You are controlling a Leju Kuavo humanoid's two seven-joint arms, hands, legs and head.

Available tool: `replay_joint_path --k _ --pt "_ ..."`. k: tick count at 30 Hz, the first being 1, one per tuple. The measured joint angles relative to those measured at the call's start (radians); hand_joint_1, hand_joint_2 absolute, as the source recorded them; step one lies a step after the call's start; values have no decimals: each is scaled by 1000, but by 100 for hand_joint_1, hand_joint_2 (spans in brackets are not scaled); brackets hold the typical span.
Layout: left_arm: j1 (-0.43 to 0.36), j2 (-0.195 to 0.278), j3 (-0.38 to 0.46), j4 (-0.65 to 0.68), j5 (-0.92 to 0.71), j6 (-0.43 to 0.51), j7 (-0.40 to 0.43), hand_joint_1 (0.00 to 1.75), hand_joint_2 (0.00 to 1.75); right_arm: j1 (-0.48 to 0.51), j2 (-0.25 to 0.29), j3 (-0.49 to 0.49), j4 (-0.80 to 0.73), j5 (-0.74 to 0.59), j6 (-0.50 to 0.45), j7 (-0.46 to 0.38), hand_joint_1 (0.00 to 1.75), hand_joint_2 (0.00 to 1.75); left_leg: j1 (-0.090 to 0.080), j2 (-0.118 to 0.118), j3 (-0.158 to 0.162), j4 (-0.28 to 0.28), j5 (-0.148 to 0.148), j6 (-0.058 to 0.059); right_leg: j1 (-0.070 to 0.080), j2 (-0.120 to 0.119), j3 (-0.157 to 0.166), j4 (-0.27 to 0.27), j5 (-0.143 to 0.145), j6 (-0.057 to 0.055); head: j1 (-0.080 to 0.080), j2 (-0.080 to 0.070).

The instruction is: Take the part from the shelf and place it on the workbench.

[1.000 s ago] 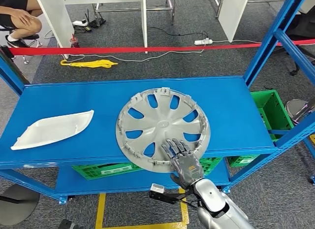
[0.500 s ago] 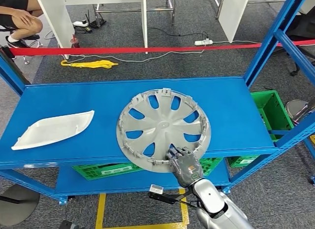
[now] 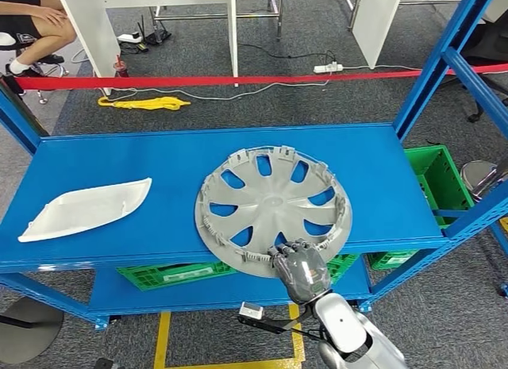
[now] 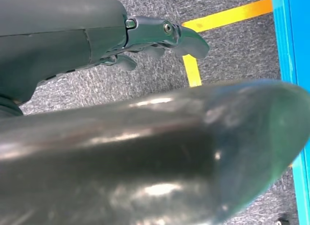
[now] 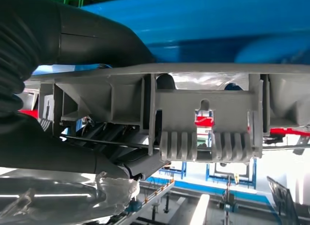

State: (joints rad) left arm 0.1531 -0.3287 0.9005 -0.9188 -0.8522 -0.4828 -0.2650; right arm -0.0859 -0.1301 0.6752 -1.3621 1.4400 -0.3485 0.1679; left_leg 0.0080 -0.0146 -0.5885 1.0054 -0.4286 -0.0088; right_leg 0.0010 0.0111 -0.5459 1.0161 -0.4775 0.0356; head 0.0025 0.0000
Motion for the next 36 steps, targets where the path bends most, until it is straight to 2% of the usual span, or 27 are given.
replay_joint_path --k 7,11,16,21,25,28,32,36 --pt "8 -2 2 -8 13 2 0 0 0 43 -27 1 -114 87 -27 23 175 175 0 0 -1 0 0 0 0 0 0 0 0 0 0 0" --pt "18 -3 2 -12 31 11 -2 0 0 72 -55 6 -211 122 -92 53 175 175 0 0 -2 0 0 0 0 0 -1 0 0 0 0 0" --pt "28 -5 -3 -17 48 20 -2 0 0 56 -114 23 -297 128 -188 109 175 175 0 0 -3 0 0 0 0 0 -1 0 0 0 0 0" --pt "39 -6 -16 -18 62 26 -4 0 0 64 -138 -17 -358 131 -294 -31 175 175 0 0 -3 0 0 0 0 0 -2 0 0 0 0 0" --pt "42 -7 -23 -18 69 24 -13 0 175 89 -137 -53 -380 132 -317 -110 175 175 0 -1 -3 0 0 0 0 -1 -2 0 0 0 0 0" --pt "42 -8 -28 -19 73 23 -24 0 175 115 -131 -82 -408 132 -322 -155 175 175 0 0 -3 0 0 0 0 0 -2 0 0 0 0 0" --pt "43 -8 -33 -20 74 22 -26 0 175 128 -125 -101 -428 132 -324 -165 175 175 0 0 -3 0 0 0 0 0 -2 0 0 0 0 0" --pt "43 -8 -35 -21 76 20 -31 0 0 137 -120 -113 -440 132 -324 -182 175 175 0 0 -3 0 0 0 0 0 -2 0 0 0 0 0"
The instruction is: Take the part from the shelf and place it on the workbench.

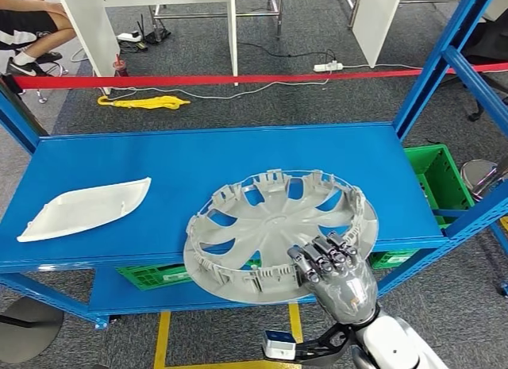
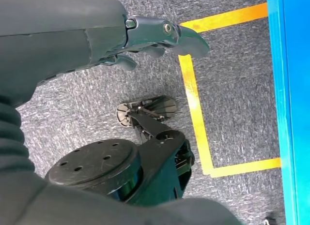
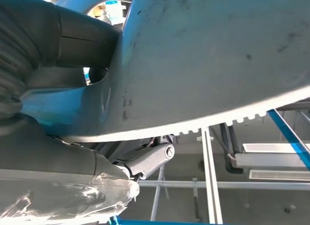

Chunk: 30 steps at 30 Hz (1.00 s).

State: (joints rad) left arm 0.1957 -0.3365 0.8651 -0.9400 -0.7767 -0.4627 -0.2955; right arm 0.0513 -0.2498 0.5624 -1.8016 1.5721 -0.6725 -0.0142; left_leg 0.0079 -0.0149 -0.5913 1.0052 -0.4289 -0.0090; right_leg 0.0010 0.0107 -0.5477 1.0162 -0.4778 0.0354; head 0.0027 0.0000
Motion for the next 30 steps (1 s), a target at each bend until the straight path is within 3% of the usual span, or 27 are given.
replay_joint_path --k 4,16,30 --pt "0 0 -4 -1 7 -4 -11 0 175 29 22 -15 -35 0 -1 -38 175 175 0 0 0 0 0 0 0 0 0 0 0 0 0 0" --pt "0 0 -18 -4 14 8 -10 0 175 70 36 -11 -74 0 -3 4 175 175 0 0 0 0 0 0 0 0 0 0 0 0 0 0" --pt "18 2 -69 -20 20 39 -20 0 175 92 78 -26 -242 0 -6 -27 175 175 0 0 0 0 0 0 0 0 -2 0 -1 0 0 0"
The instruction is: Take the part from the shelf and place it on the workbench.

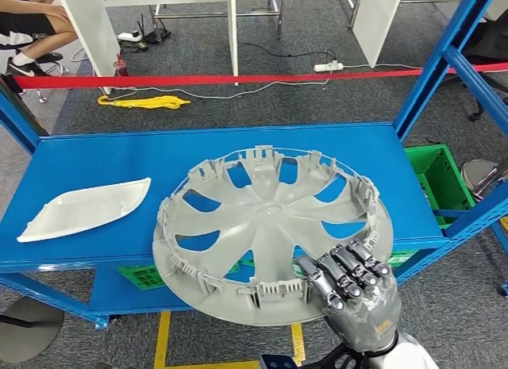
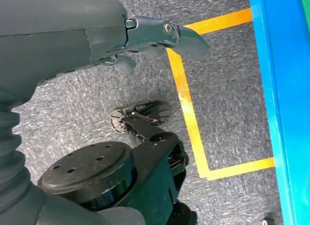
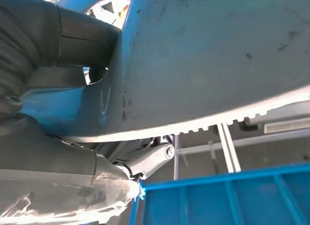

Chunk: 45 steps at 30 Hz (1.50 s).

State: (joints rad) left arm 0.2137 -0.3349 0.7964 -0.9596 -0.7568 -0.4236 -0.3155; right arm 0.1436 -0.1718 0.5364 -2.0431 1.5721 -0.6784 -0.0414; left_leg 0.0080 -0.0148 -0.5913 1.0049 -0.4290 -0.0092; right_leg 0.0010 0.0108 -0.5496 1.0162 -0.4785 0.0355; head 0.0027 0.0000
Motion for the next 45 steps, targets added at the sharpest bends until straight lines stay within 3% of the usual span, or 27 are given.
replay_joint_path --k 14,18,20,22,23,24,25,27,28,29,31,32,39,44,45 --pt "9 -1 -8 -1 -3 18 -4 0 175 32 33 -26 -63 0 0 0 175 175 0 0 0 0 0 0 0 0 0 0 0 0 0 0" --pt "15 -2 -15 -1 -20 30 -6 0 175 39 33 -26 -75 0 0 35 175 175 0 3 13 -29 15 22 -4 -1 3 -8 -1 17 1 0" --pt "16 -3 -18 -1 -23 33 -7 0 175 40 33 -26 -80 0 -1 50 175 175 5 5 21 -48 28 26 -6 -3 -24 58 -53 21 4 0" --pt "17 -3 -20 -1 -23 37 -7 0 175 42 33 -24 -81 -1 -3 62 175 175 6 7 19 -49 30 26 -12 -3 -73 182 -119 28 5 0" --pt "17 -3 -22 -1 -24 39 -7 0 175 43 33 -23 -81 -1 -3 68 175 175 8 7 18 -49 29 23 -17 -3 -89 227 -133 33 4 0" --pt "18 -3 -24 -1 -24 41 -7 0 175 45 33 -23 -81 -2 -3 73 175 175 11 7 16 -48 29 19 -22 -4 -90 237 -126 40 4 0" --pt "19 -3 -26 -1 -24 42 -7 0 175 45 33 -22 -81 -3 -3 76 175 175 16 7 14 -46 29 12 -29 -4 -71 208 -102 48 4 0" --pt "22 -2 -31 -1 -24 42 -8 0 175 46 33 -21 -81 -5 -3 78 175 175 27 5 9 -36 25 -10 -42 -3 3 86 -51 70 7 0" --pt "23 -2 -32 -2 -26 42 -9 0 175 46 33 -20 -82 -6 -3 79 175 175 29 3 7 -28 22 -21 -45 2 31 43 -36 71 9 0" --pt "24 -1 -33 -2 -27 42 -9 0 175 47 33 -20 -82 -7 -4 79 175 175 29 1 4 -19 20 -31 -47 7 42 21 -38 65 11 0" --pt "27 0 -35 -3 -30 43 -10 0 175 49 33 -19 -83 -8 -5 80 175 175 27 -2 1 -10 20 -40 -48 15 34 28 -47 38 10 0" --pt "28 0 -36 -3 -30 43 -11 0 175 49 33 -19 -83 -8 -5 80 175 175 28 -2 1 -10 21 -43 -51 15 30 28 -51 31 10 0" --pt "31 1 -37 -3 -30 43 -11 0 175 49 33 -19 -84 -9 -5 80 175 175 28 -1 1 -14 21 -48 -54 16 28 30 -48 29 9 0" --pt "32 -1 -38 -3 -37 42 -11 0 175 50 33 -20 -84 -23 -5 69 175 175 29 -1 -3 -25 54 -29 -49 15 3 31 -32 13 -3 0" --pt "32 -1 -39 -3 -39 42 -11 0 175 51 33 -21 -84 -29 -5 63 175 175 31 0 -5 -30 52 -33 -44 14 -1 31 -32 11 -3 0"
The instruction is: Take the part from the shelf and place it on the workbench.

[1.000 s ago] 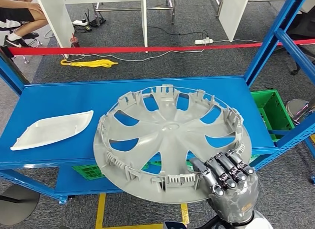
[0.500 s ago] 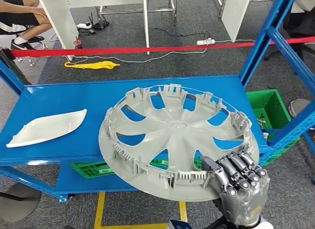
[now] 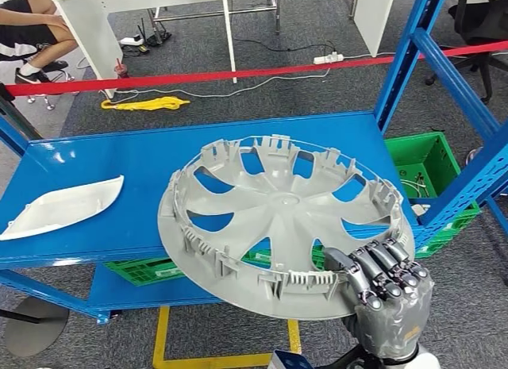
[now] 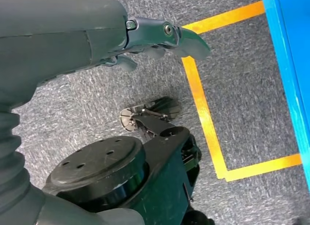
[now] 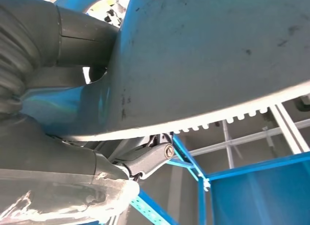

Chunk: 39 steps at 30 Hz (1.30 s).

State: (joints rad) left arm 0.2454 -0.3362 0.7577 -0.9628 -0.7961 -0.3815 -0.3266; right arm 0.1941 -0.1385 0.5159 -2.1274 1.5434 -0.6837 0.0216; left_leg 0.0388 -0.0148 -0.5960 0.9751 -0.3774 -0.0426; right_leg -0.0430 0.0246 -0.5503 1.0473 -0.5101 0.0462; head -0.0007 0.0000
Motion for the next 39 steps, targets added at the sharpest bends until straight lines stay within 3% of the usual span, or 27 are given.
replay_joint_path --k 2,5,7,9,10,11,14,15,16,18,20,22,24,25,26,27,29,30,32,34,35,36,39 --pt "0 1 -1 -1 -1 0 3 0 175 1 1 -2 0 -10 0 -16 175 175 2 1 3 -6 -10 -8 -1 -3 3 -11 6 8 -1 0" --pt "0 -1 -1 -4 3 -1 5 0 175 8 6 -8 -1 -42 0 -60 175 175 0 5 32 -67 20 12 -1 -11 14 -35 9 25 -3 0" --pt "0 -3 -1 -5 8 -1 6 0 175 15 13 -19 -1 -77 -1 -106 175 175 4 11 50 -102 37 14 3 -18 -13 31 -42 29 2 0" --pt "0 -3 -2 -5 10 -1 8 0 175 22 19 -30 0 -97 -1 -137 175 175 5 13 44 -99 39 13 4 -19 -58 145 -102 38 4 0" --pt "0 -3 -2 -5 10 -1 8 0 175 27 21 -34 2 -101 -1 -142 175 175 6 13 38 -94 39 12 3 -19 -69 178 -110 44 5 0" --pt "0 -3 -2 -5 10 -1 8 0 175 31 23 -39 3 -103 -1 -145 175 175 9 13 31 -87 39 9 1 -19 -62 177 -98 50 5 0" --pt "0 -3 -2 -5 10 0 9 0 175 36 28 -50 7 -117 -1 -162 175 175 22 11 1 -51 36 -14 -6 -17 26 22 -23 72 6 0" --pt "1 -2 -2 -6 11 0 9 0 175 38 32 -54 8 -131 -1 -181 175 175 23 10 -7 -36 34 -24 -7 -12 40 -7 -11 68 7 0" --pt "1 -1 -2 -6 12 0 9 0 175 43 40 -63 11 -155 -1 -216 175 175 22 7 -13 -22 33 -31 -7 -7 38 -10 -12 55 6 0" --pt "2 -1 -2 -7 14 0 10 0 175 58 69 -93 22 -223 -1 -326 175 175 21 2 -22 -8 36 -39 -5 -2 14 16 -15 20 4 0" --pt "5 -1 -2 -7 12 0 9 0 175 74 111 -136 38 -297 0 -446 175 175 23 5 -36 12 14 -40 -2 -4 -6 26 -11 -5 -2 0" --pt "5 -2 -2 -7 10 0 9 0 175 87 150 -176 54 -358 0 -536 175 175 18 11 -69 101 -77 -31 4 -7 -24 26 7 -21 -8 0" --pt "4 -1 -2 -7 7 -2 7 0 175 101 175 -201 71 -405 0 -586 175 175 5 12 -107 240 -174 -17 14 -9 -46 25 29 -29 -10 0" --pt "4 -1 -2 -7 4 -3 6 0 175 108 181 -208 80 -421 0 -594 175 175 -2 12 -112 289 -195 -9 20 -11 -60 25 39 -32 -11 0" --pt "3 -1 -2 -7 1 -4 5 0 175 114 183 -212 90 -431 0 -591 175 175 -9 12 -103 308 -196 1 26 -12 -73 25 49 -34 -11 0" --pt "3 -1 -2 -7 -3 -6 3 0 175 119 183 -213 99 -437 0 -580 175 175 -17 12 -75 290 -180 14 32 -13 -86 25 58 -36 -11 0" --pt "1 -1 -2 -7 -10 -7 0 0 175 125 182 -213 114 -448 0 -553 175 175 -34 12 19 173 -150 44 40 -12 -106 25 76 -35 -10 0" --pt "-2 0 -2 -7 -14 -8 -2 0 175 126 181 -212 120 -454 0 -540 175 175 -42 12 64 107 -146 53 42 -12 -112 24 85 -32 -10 0" --pt "-8 0 0 -7 -23 -10 -9 0 175 125 176 -206 129 -466 0 -523 175 175 -52 12 107 30 -150 54 40 -14 -116 17 103 -21 -11 0" --pt "-11 0 5 -7 -35 -15 -17 0 175 124 167 -198 137 -472 0 -508 175 175 -55 12 101 13 -130 50 34 -15 -118 6 121 -8 -14 0" --pt "-13 -1 10 -7 -43 -18 -20 0 175 124 159 -191 141 -474 0 -494 175 175 -55 13 95 8 -118 53 32 -15 -123 8 114 -3 -15 0" --pt "-14 -1 14 -7 -51 -21 -24 0 175 124 148 -182 146 -477 0 -475 175 175 -53 14 87 4 -106 58 32 -15 -131 24 89 2 -13 0" --pt "-19 -1 25 -7 -65 -26 -33 0 175 122 114 -155 158 -482 0 -428 175 175 -53 16 52 2 -72 69 32 -17 -167 179 -50 11 -9 0"
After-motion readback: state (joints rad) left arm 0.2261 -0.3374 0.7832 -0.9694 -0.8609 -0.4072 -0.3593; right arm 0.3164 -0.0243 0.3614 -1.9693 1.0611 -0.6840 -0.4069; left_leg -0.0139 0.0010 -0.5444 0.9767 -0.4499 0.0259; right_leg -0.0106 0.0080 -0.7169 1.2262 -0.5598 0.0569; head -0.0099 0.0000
